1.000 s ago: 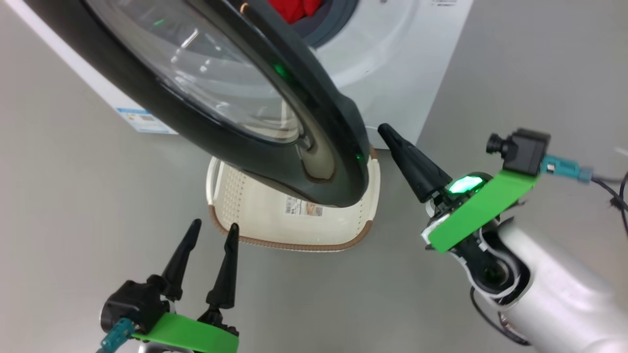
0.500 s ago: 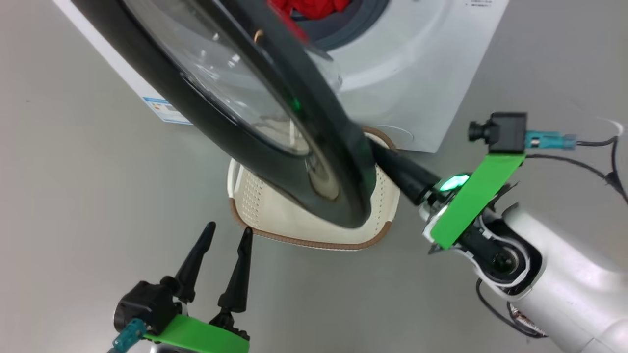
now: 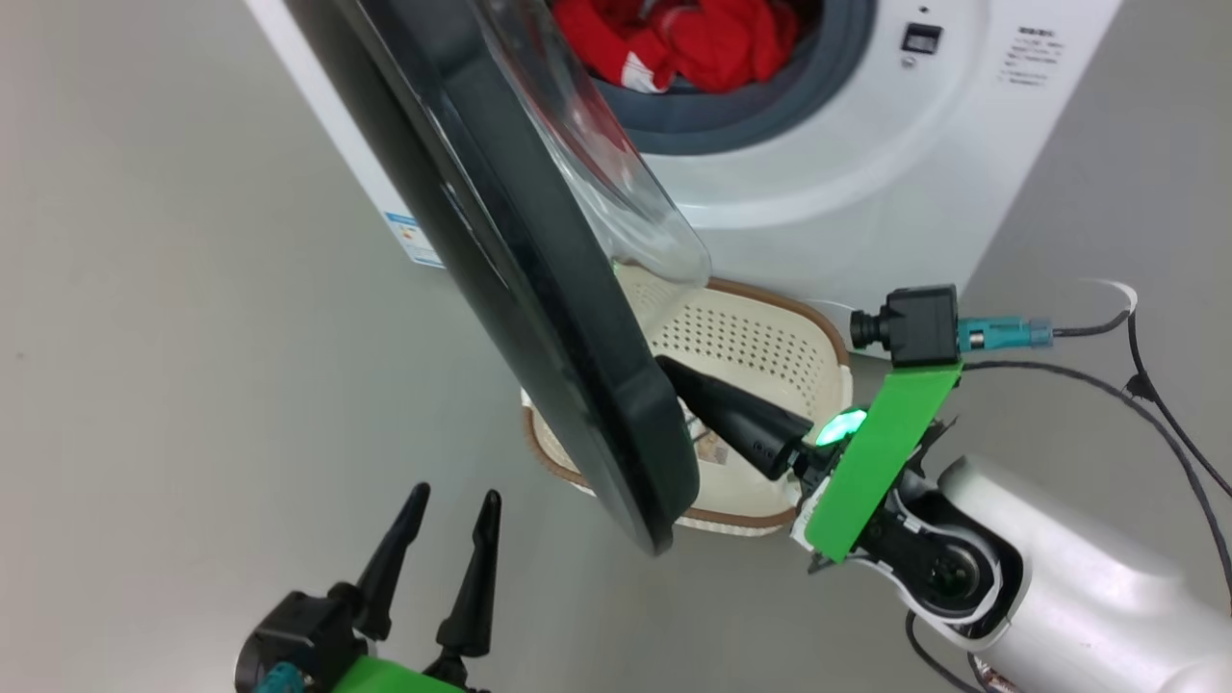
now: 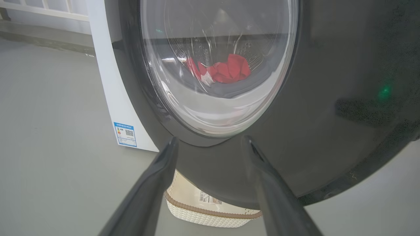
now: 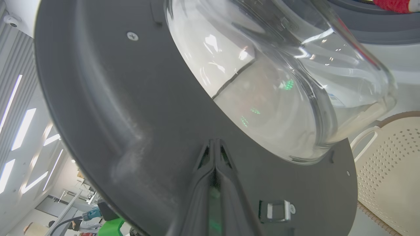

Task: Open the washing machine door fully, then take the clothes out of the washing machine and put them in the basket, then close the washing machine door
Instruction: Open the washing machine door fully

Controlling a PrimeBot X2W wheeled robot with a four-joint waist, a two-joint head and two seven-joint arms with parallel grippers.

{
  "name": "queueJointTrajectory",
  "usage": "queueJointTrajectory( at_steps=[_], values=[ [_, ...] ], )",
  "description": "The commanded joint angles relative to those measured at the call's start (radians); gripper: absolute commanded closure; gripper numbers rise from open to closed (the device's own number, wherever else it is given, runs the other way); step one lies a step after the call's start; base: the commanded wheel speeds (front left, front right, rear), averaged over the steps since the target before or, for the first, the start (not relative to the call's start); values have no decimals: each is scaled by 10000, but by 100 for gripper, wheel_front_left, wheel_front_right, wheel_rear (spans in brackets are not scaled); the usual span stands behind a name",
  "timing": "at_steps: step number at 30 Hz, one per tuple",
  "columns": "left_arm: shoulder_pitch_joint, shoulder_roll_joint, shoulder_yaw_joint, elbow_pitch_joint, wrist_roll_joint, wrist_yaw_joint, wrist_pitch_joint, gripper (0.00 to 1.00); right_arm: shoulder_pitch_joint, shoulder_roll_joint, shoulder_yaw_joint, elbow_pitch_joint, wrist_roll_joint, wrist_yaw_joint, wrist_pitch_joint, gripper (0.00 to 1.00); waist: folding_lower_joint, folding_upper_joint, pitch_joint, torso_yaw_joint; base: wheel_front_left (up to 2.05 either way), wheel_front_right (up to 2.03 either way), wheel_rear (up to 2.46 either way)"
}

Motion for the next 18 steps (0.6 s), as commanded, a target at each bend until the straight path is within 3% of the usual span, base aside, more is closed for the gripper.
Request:
queueJointTrajectory(
  at_steps=[1, 11, 18],
  values=[
    [147, 144, 240, -232, -50, 79, -122, 0, 424, 225, 135, -316, 61, 81, -4, 100, 0, 0, -499, 587, 0, 0, 0],
    [625, 144, 215, -275, 13, 223, -122, 0, 801, 489, 394, -232, 201, 81, -76, 100, 0, 0, -1151, 1614, 0, 0, 0],
    [915, 144, 636, -525, -5, 487, -122, 0, 623, 984, 634, -82, 194, 81, 113, 100, 0, 0, -1285, 1751, 0, 0, 0]
  ],
)
